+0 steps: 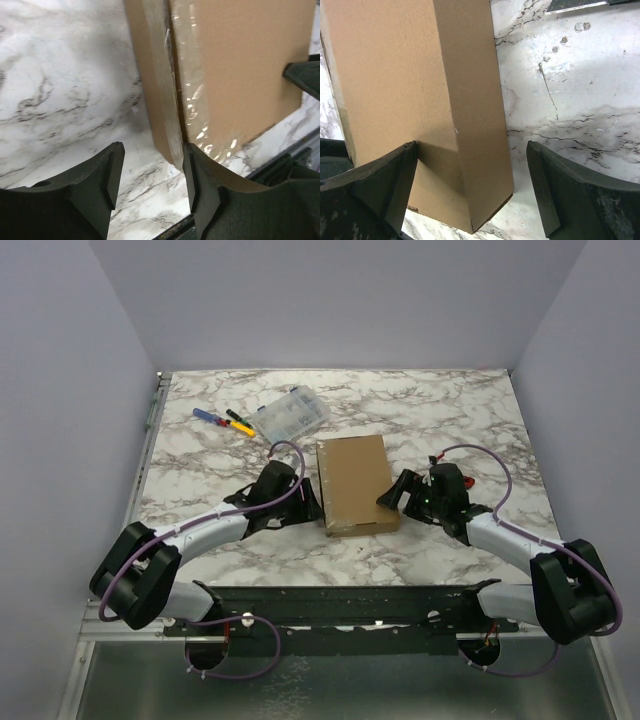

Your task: Unpack the express box

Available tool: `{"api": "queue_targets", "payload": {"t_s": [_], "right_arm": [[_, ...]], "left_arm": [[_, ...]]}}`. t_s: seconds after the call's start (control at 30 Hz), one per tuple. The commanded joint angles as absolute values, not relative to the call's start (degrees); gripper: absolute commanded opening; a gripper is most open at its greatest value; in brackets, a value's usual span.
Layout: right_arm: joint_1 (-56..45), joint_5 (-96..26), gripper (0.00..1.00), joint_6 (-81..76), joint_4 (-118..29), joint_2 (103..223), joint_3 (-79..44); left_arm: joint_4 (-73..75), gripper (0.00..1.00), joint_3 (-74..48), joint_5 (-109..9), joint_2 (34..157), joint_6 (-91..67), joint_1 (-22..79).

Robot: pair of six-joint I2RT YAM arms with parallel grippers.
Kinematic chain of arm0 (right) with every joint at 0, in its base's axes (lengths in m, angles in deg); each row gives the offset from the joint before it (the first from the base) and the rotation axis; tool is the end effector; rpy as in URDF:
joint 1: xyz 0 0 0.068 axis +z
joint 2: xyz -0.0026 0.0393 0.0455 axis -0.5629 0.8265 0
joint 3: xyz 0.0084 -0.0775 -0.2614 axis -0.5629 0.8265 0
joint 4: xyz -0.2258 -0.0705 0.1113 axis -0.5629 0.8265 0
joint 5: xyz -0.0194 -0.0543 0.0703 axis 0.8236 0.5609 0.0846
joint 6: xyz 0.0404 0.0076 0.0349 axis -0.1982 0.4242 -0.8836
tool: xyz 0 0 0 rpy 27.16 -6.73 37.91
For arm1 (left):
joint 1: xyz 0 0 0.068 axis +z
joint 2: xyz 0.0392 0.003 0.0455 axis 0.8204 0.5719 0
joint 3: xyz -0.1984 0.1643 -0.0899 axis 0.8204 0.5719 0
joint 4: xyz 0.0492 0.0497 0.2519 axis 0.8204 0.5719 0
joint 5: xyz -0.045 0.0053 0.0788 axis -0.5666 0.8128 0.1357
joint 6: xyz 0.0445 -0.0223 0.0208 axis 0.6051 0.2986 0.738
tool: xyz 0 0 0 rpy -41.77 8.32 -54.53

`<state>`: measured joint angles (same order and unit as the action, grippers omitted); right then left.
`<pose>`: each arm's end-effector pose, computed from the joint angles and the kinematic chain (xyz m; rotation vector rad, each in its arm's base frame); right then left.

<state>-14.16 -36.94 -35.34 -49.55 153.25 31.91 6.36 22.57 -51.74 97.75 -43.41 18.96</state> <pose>0.2169 0.0856 0.1610 0.3108 2.3587 0.7107 0.2111 -0.1619 0.1789 -0.0505 2.5058 -0.8343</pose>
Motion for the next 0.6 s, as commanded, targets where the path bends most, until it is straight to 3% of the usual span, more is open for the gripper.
{"api": "queue_targets", "payload": {"t_s": [0.0, 0.27, 0.57], "right_arm": [[-14.39, -29.55, 0.93, -34.75, -45.37, 154.83, 32.11], [-14.39, -29.84, 0.93, -34.03, -45.39, 155.04, 32.10], [-14.39, -34.54, 0.93, -29.06, -47.44, 154.33, 31.96]], "left_arm": [[17.88, 0.56, 24.91, -40.39, 97.90, -41.03, 19.70], [19.13, 0.57, 24.94, -40.77, 96.38, -40.82, 19.70], [17.70, 0.79, 16.06, -49.80, 93.89, -37.84, 21.36]]}}
